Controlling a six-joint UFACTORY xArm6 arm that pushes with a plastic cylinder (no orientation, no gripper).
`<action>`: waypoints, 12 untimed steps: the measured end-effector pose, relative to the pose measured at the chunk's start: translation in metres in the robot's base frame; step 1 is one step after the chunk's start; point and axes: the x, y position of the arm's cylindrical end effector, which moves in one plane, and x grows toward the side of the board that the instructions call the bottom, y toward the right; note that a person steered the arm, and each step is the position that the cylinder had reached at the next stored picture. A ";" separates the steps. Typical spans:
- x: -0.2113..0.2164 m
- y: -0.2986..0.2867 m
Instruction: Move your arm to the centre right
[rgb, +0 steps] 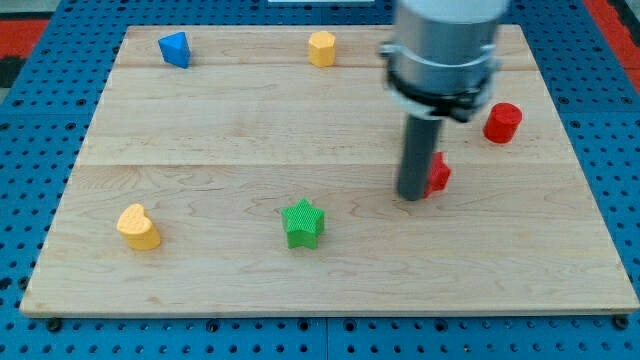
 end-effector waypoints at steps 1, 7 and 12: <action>-0.042 0.052; -0.013 0.200; -0.005 0.211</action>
